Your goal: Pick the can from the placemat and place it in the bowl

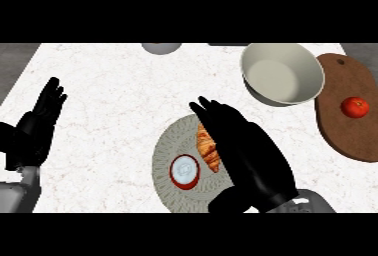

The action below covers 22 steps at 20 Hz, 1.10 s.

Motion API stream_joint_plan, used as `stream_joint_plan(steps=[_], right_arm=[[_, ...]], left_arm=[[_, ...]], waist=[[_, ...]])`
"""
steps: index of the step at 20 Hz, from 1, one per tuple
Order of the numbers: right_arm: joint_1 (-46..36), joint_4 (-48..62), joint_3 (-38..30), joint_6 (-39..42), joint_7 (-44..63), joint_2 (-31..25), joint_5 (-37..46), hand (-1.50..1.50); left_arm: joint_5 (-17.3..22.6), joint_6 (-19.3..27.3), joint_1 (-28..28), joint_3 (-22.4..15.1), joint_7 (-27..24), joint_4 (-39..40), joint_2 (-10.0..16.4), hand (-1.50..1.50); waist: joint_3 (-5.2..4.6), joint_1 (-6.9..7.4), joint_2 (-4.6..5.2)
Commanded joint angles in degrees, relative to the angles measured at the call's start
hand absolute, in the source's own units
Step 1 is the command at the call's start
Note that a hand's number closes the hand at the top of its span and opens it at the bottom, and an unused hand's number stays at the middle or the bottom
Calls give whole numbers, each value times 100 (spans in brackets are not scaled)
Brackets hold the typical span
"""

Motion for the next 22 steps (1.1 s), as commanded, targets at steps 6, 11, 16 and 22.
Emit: stream_joint_plan(steps=[6,11,16,22], right_arm=[[-1057,1777,-246,1171,468,617,-706,-150],[-849,2071,70,1663,646,667,-963,-150],[-843,2574,4,2003,618,604,-1100,-150],[-1035,3080,378,1357,-413,395,-105,-150]], left_arm=[[-206,-20,-159,99,-68,197,-91,0],[-87,-170,7,217,5,77,-72,0],[-190,-125,-151,230,78,126,-176,0],[-446,-86,-73,118,226,29,-350,0]], waist=[[5,-39,11],[6,-68,-10],[7,-103,-7],[12,-73,4]])
